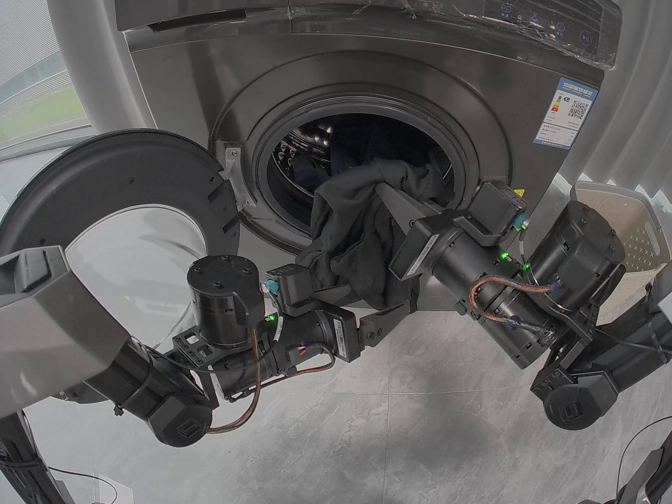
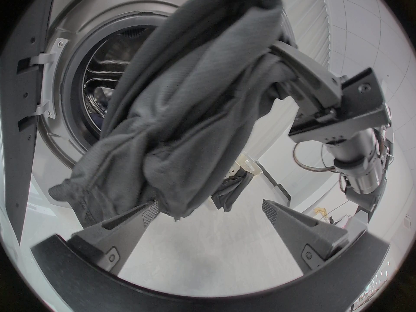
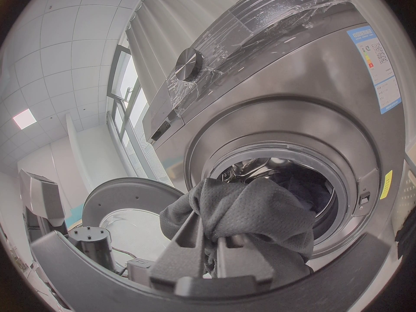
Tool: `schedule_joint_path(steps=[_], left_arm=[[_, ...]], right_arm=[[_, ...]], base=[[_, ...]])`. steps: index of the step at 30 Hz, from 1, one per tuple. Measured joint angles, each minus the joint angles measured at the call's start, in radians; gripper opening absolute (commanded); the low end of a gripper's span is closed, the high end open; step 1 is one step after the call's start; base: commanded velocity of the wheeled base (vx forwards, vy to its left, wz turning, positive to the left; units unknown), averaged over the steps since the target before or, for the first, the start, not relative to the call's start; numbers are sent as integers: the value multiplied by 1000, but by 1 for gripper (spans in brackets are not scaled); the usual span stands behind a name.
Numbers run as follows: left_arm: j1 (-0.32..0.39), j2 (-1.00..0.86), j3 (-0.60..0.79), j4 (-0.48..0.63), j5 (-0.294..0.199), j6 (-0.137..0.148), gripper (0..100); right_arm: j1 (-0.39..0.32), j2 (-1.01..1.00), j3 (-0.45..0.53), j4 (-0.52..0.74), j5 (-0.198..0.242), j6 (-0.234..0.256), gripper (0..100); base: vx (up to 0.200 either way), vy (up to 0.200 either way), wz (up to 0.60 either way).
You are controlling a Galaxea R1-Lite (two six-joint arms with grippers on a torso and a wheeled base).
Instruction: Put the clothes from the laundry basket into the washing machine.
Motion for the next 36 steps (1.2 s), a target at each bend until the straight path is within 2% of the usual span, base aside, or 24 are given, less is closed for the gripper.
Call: schedule_joint_path(steps=[10, 13, 27, 36], left_arm=[[43, 49, -84, 10, 0, -2, 100], [45, 53, -110, 13, 7, -10, 100], [16, -18, -108, 51, 11, -20, 100], [-13, -45, -64, 32, 11, -19, 100]], right_arm=[[8, -1, 3, -2, -2, 1, 0], [8, -1, 4, -2, -2, 1, 0], [0, 11, 5, -2, 0, 8, 0], [-4, 22, 0, -2, -1, 9, 0]], base=[[0, 0, 0], [0, 0, 0], [0, 0, 0], [0, 0, 0]])
